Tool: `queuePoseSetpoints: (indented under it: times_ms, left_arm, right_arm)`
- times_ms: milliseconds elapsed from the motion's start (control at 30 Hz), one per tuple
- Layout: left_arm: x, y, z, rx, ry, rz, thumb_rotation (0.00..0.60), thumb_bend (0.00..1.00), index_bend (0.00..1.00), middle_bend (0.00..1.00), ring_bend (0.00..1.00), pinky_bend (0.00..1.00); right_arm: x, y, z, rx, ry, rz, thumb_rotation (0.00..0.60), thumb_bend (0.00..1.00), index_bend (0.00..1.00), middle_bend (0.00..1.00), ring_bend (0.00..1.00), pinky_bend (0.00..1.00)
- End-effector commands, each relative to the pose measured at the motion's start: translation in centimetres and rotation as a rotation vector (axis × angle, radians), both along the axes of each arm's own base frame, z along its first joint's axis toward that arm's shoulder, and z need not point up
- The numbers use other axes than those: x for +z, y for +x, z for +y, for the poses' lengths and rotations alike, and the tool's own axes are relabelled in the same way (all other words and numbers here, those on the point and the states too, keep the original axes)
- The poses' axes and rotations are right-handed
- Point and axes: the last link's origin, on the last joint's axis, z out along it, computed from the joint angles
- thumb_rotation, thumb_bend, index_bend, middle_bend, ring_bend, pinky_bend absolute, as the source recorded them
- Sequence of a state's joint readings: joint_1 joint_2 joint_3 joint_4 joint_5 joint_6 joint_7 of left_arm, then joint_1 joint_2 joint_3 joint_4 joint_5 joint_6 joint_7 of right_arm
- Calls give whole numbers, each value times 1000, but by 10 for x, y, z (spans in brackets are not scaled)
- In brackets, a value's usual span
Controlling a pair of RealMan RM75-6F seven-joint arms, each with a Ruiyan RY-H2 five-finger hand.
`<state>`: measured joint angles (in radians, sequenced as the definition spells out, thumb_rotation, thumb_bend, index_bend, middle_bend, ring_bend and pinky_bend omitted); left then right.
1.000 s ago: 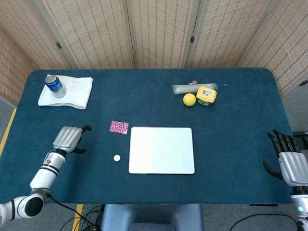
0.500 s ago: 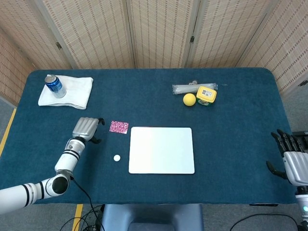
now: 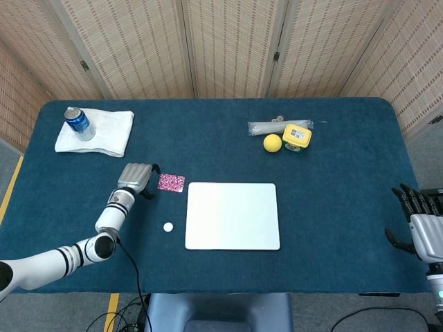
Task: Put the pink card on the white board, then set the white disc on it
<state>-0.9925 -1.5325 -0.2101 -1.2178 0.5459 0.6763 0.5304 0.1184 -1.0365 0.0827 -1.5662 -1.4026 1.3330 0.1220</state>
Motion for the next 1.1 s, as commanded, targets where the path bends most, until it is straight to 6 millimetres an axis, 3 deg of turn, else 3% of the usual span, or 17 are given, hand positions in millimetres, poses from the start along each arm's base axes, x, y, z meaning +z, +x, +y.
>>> queuePoseSetpoints:
  times_ms: [33, 500, 1100]
  left_arm:
    - [-5, 5, 3, -9, -8, -6, 600, 239, 316, 1000, 1000, 1000]
    - [-20, 23, 8, -28, -29, 4, 600, 239, 333, 1000, 1000, 1000]
    - [-37, 22, 21, 17, -55, 26, 600, 239, 313, 1000, 1000, 1000]
  right_arm:
    - [1, -1, 0, -2, -1, -2, 600, 257, 0, 0, 0, 0]
    - [6, -1, 3, 8, 0, -19, 600, 257, 0, 0, 0, 0]
    - [13, -4, 5, 5, -23, -34, 600, 258, 0, 0, 0, 0]
